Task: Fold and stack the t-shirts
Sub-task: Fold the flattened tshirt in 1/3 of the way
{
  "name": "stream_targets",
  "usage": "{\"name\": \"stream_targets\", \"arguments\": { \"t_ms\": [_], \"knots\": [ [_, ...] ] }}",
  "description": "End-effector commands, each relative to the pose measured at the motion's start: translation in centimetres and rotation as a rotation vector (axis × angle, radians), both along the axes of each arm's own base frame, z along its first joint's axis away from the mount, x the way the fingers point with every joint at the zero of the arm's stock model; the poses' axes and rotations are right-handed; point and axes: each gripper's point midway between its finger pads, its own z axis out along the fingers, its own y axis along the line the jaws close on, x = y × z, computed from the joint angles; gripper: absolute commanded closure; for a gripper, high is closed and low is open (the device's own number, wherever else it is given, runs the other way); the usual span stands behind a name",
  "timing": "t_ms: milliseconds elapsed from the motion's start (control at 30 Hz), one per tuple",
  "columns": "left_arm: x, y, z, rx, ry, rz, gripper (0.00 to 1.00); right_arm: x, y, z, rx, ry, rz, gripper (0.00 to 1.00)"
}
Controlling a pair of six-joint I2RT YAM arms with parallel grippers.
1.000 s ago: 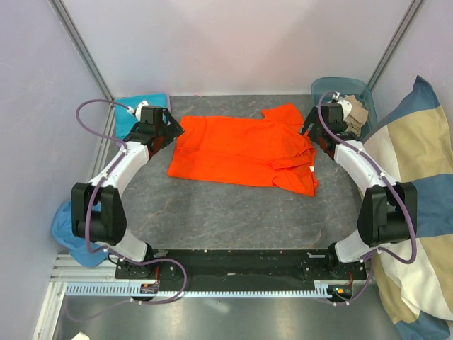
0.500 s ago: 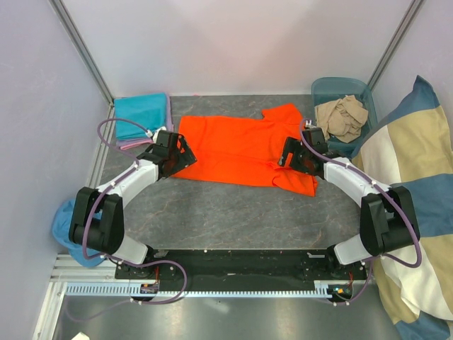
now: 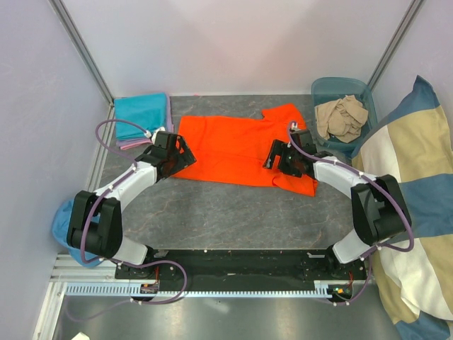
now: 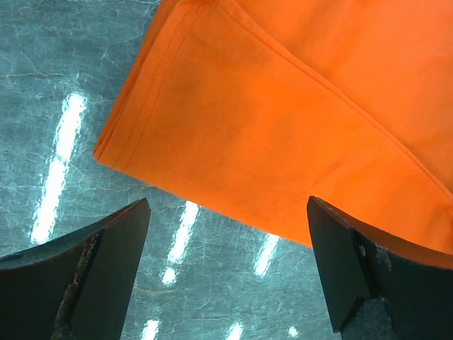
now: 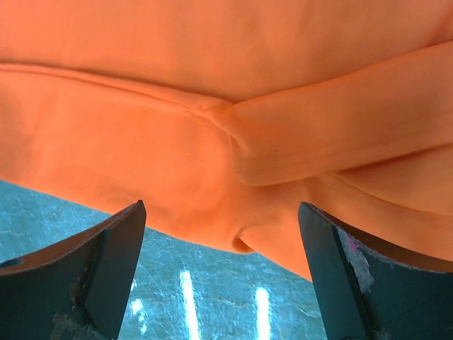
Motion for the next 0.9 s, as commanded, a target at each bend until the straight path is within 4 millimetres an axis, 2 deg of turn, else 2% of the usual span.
{"name": "stream_targets", "arguments": {
  "t_ms": [0,433,867],
  "knots": [
    [0.2,0.0,1.1,-0.003,-0.050,0.001,0.00,1.2,2.0,0.1,0.048,-0.025,0.023,0.03],
    [0.2,0.0,0.7,0.006,-0.040,-0.005,0.00,2.3,2.3,-1.8,0.029,-0.003,0.016,0.02],
    [0.1,0.1,0.4,0.012,-0.033,-0.005,0.00,4.9,3.3,-0.4,0.033,-0.040,0.026,0.02]
  ]
}}
